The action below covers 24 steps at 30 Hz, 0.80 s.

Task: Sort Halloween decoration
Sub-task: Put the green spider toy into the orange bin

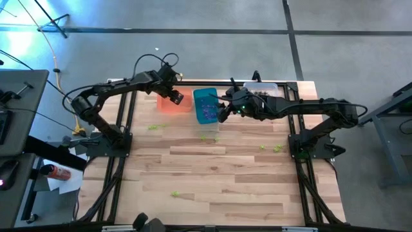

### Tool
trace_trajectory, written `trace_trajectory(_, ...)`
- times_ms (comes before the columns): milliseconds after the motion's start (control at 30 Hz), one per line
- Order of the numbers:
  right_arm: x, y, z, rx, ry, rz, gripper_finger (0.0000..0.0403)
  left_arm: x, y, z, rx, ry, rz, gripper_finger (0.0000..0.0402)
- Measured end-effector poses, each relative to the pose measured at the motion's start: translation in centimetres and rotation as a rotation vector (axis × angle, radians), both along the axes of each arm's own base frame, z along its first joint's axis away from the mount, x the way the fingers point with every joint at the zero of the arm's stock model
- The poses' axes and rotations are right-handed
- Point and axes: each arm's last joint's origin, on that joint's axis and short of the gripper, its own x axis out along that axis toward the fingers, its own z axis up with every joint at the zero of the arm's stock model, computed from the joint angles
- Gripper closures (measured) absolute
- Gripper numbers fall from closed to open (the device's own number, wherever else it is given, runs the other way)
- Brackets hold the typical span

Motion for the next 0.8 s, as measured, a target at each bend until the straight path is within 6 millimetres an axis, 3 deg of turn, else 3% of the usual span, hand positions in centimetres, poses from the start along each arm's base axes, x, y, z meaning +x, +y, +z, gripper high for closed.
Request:
trace_trajectory(200,0.0,0.0,0.0,0.000,0.000,0.000,0.0176,-0.7,-3.4,4.4,-0.007,-0.140,-0.080,0.0212)
trace_trajectory(400,0.0,-0.1,0.0,-0.036,0.026,0.022,0.0176,-0.8,-9.7,8.7,0.119,-0.226,-0.367,0.0213)
trace_trajectory(667,0.0,-0.1,0.0,-0.095,0.072,0.075,0.0176,-2.5,-19.2,8.0,0.143,-0.060,-1.017,0.0213)
trace_trajectory(800,0.0,0.0,-0.1,-0.128,0.109,0.173,0.0176,-2.2,-22.8,7.7,0.188,-0.089,-1.191,0.0213)
